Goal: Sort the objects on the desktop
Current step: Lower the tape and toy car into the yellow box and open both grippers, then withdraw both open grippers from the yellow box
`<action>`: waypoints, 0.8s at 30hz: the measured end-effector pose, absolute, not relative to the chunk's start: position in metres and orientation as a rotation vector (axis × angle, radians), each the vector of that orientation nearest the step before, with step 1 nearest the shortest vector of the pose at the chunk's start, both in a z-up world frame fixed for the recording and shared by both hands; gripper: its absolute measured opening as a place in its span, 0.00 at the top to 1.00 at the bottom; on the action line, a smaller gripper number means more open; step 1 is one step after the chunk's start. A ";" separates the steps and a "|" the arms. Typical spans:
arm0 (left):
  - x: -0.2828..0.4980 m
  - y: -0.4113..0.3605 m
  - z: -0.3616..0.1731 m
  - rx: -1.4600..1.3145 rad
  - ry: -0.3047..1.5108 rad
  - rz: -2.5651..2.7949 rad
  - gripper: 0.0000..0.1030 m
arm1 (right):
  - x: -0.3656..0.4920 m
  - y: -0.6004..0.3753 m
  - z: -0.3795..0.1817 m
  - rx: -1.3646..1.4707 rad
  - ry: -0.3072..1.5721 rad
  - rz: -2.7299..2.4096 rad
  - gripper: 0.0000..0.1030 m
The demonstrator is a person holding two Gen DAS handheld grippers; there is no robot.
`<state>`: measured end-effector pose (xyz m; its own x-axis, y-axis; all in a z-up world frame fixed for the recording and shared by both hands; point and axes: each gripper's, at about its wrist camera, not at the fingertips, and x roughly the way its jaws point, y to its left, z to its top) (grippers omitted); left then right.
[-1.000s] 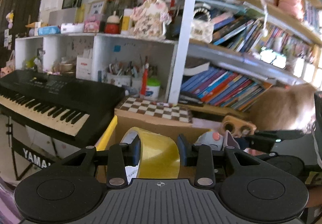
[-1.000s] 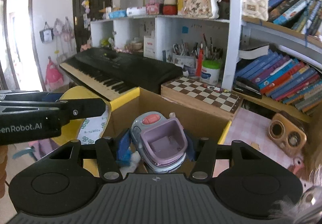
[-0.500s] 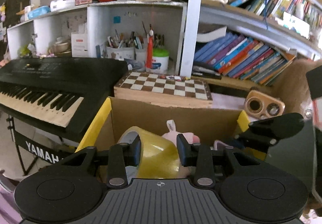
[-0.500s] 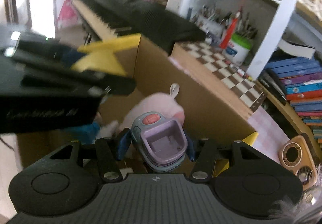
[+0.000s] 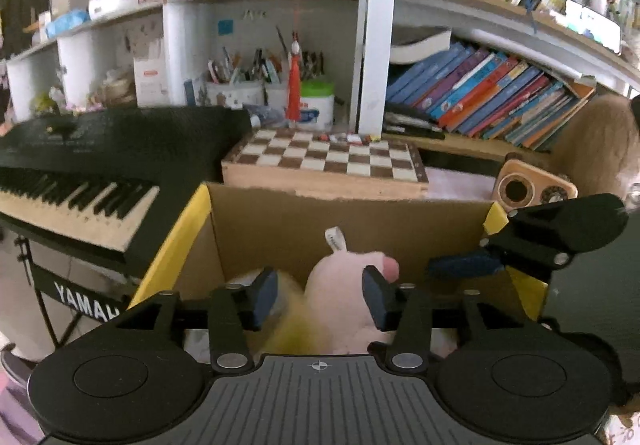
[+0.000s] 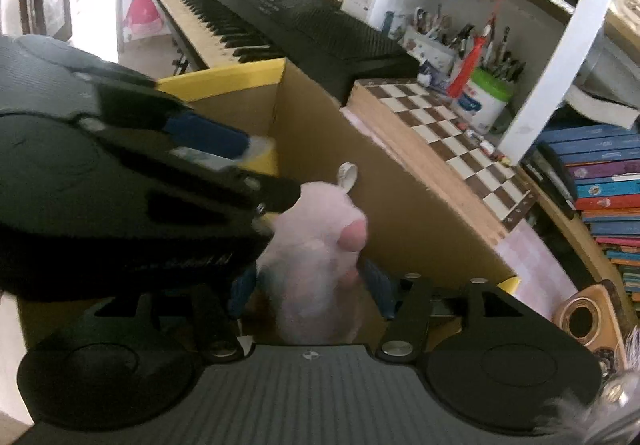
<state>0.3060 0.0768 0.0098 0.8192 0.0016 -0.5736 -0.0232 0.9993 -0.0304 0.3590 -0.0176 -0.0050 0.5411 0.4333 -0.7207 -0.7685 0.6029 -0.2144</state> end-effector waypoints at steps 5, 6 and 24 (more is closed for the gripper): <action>0.287 0.072 0.027 -0.036 0.543 -0.012 0.42 | 0.356 -0.026 0.002 -0.494 0.645 0.706 0.32; 0.282 0.071 0.032 -0.037 0.528 -0.013 0.41 | 0.354 -0.029 0.005 -0.477 0.635 0.695 0.31; 0.177 0.071 0.070 -0.075 0.376 -0.002 0.17 | 0.253 -0.101 0.058 -0.170 0.444 0.395 0.24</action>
